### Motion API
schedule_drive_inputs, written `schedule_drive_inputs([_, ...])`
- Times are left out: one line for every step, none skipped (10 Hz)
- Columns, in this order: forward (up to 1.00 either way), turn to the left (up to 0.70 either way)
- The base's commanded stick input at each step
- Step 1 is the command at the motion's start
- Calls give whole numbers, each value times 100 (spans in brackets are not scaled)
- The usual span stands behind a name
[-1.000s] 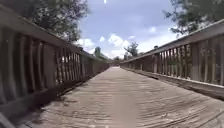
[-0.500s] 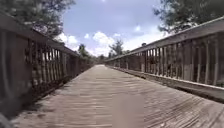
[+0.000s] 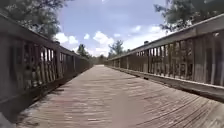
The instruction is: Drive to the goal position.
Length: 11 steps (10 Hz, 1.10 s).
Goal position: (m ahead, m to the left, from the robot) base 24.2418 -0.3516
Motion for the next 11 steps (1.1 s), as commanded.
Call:
schedule_drive_inputs([50,1])
schedule_drive_inputs([50,1])
schedule_drive_inputs([50,11])
schedule_drive_inputs([50,29])
schedule_drive_inputs([50,41])
schedule_drive_inputs([50,1])
schedule_drive_inputs([50,1])
schedule_drive_inputs([50,1])
schedule_drive_inputs([50,1])
schedule_drive_inputs([50,1])
schedule_drive_inputs([50,1])
